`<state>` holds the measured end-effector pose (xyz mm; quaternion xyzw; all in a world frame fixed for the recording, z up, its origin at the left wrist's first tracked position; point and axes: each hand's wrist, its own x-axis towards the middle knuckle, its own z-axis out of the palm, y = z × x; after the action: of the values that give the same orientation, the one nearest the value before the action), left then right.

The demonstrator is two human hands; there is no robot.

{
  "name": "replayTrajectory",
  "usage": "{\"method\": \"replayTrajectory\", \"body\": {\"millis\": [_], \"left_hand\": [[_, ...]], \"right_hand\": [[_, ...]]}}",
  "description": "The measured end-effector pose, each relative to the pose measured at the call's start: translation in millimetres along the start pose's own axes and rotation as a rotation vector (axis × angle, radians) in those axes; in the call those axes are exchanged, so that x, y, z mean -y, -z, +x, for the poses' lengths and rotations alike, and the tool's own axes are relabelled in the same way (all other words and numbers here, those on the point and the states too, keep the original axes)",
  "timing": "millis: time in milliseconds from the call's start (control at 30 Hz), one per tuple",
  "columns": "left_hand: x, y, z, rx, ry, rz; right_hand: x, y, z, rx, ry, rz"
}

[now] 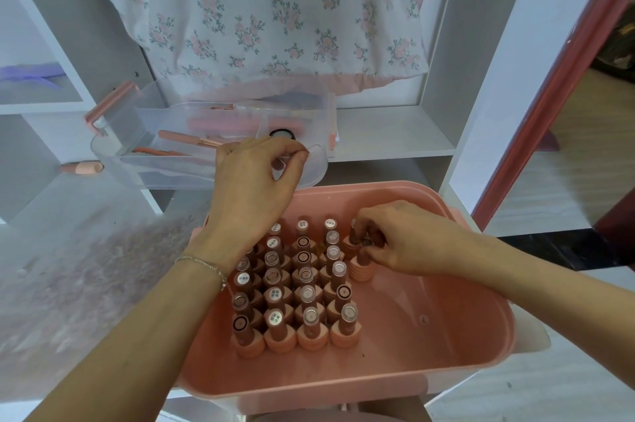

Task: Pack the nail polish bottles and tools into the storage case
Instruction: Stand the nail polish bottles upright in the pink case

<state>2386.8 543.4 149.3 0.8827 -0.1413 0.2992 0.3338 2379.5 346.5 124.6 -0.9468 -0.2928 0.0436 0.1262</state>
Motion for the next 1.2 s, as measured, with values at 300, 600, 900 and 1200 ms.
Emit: {"method": "replayTrajectory", "body": {"millis": [300,600,900,1200], "left_hand": [[0.4,-0.6,-0.5,-0.012,0.001,-0.004],[-0.5,-0.4,-0.6,-0.012,0.003,-0.007],[-0.5,0.0,-1.2,-0.014,0.008,-0.009],[-1.1,0.7,-0.5,0.005,0.010,-0.038]], "right_hand": [[0.3,-1.1,-1.5,-0.037,0.011,-0.008],[-0.3,-1.1,1.2,-0.048,0.030,-0.025],[2.2,-1.2,0.9,-0.045,0.009,-0.009],[2.8,-1.2,1.1,-0.037,-0.007,-0.006]]}}
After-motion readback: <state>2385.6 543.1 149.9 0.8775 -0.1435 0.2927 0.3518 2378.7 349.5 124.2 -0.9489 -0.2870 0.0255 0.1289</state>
